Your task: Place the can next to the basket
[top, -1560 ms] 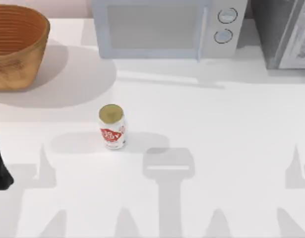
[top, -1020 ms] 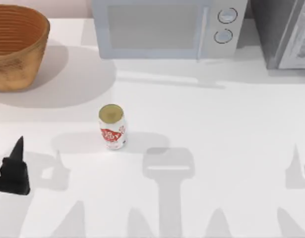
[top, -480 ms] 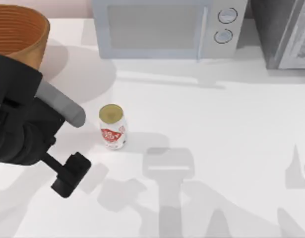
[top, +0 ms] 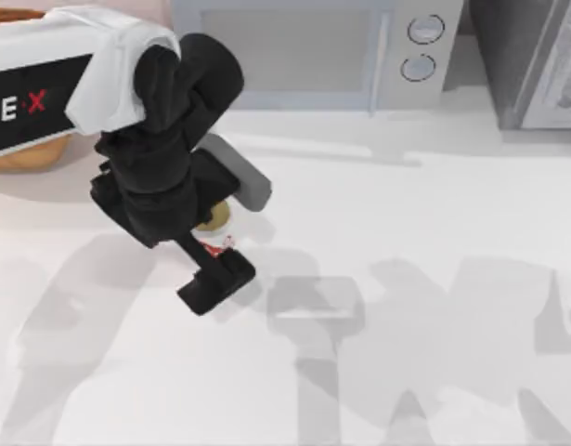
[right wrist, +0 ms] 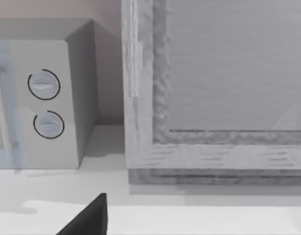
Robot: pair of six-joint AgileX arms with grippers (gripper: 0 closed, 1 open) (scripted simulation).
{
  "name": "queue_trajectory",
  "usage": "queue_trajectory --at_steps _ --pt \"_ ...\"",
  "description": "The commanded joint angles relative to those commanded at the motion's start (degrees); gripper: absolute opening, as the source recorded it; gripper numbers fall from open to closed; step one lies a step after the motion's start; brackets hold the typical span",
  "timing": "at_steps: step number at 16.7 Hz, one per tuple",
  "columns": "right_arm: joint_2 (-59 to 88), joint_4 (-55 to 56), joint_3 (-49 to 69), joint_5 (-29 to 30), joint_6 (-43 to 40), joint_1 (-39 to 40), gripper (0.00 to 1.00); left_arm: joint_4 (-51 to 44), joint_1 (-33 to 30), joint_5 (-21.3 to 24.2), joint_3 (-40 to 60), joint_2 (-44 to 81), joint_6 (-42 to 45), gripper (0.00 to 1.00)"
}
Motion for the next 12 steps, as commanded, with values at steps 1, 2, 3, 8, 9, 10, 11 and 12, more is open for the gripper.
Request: queue_trajectory --at_steps 1,2,3,8,9,10,11,12 --pt "0.0 0.0 0.0 0.0 0.0 0.0 1.0 -2.2 -0.2 0.0 3.9 3.0 0.0 1.0" --pt "0.0 0.0 0.0 0.0 0.0 0.0 1.0 -4.1 -0.2 0.0 7.6 5.6 -0.2 1.0" --pt "0.0 0.0 0.0 0.0 0.0 0.0 1.0 -5.8 -0.1 -0.1 11.1 8.0 -0.4 1.0" --pt "0.0 0.0 0.0 0.0 0.0 0.0 1.0 -11.2 1.2 -0.3 24.1 14.5 -1.9 1.0" --pt "0.0 0.0 0.0 0.0 0.0 0.0 1.0 -11.7 1.5 -0.3 25.4 14.9 -2.2 1.0" --pt "0.0 0.0 0.0 0.0 0.0 0.0 1.0 -12.0 1.7 -0.3 26.3 15.2 -2.4 1.0" --pt "0.0 0.0 0.0 0.0 0.0 0.0 1.0 -12.1 1.8 -0.4 26.8 15.4 -2.5 1.0" --pt "0.0 0.0 0.0 0.0 0.0 0.0 1.0 -12.1 1.8 -0.4 26.8 15.4 -2.5 1.0"
